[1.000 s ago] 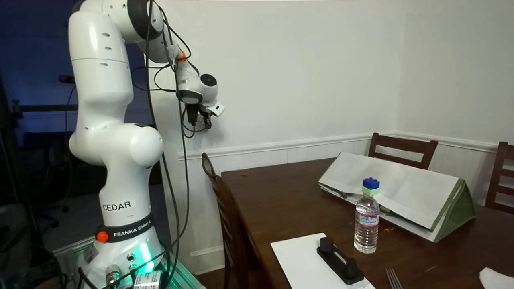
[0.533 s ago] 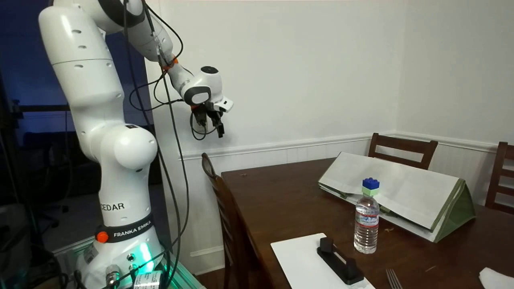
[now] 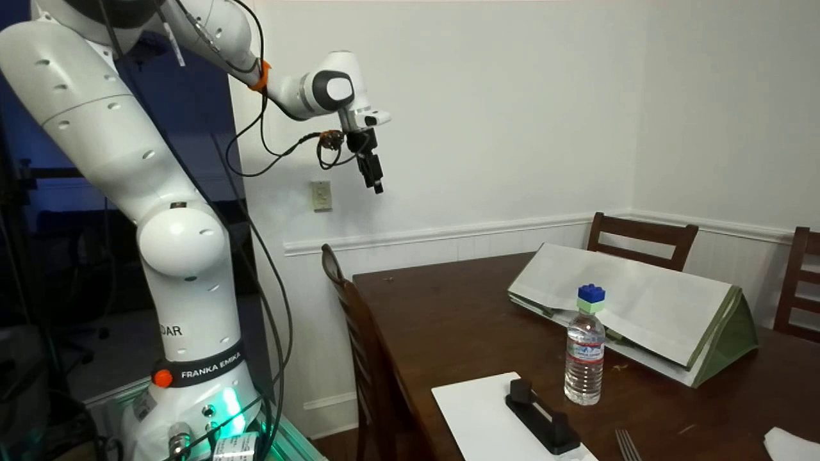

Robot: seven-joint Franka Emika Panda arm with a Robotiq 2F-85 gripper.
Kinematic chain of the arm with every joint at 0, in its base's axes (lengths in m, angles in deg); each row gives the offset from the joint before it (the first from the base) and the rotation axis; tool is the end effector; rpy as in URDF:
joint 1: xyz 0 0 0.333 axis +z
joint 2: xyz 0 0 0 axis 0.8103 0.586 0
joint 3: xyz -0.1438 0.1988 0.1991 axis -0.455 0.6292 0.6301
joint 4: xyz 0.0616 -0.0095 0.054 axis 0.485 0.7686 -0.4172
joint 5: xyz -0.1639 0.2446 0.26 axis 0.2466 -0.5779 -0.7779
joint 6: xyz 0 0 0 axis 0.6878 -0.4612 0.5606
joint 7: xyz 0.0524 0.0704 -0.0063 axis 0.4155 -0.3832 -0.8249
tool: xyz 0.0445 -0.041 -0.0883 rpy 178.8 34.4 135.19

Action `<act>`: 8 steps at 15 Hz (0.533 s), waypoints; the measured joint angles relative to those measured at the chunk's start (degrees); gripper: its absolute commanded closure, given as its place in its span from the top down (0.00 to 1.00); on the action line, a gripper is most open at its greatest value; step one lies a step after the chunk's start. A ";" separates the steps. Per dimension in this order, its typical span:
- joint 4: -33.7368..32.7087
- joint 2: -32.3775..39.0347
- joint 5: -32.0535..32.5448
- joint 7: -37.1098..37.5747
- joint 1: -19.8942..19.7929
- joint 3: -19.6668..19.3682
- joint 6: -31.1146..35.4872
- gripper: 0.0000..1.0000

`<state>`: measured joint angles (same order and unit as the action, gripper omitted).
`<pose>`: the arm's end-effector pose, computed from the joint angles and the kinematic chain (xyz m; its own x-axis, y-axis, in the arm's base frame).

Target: Flip the light switch

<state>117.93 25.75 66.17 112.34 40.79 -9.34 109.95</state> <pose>0.4439 0.0994 0.5223 0.8617 -0.4460 0.2418 -0.4280 -0.8950 -0.1255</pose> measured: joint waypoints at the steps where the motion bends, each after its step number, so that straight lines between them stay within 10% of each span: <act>1: -2.16 -0.43 3.37 1.77 0.00 -1.97 -4.63 1.00; 8: -7.98 -0.84 8.93 4.62 -0.01 -6.90 -14.65 1.00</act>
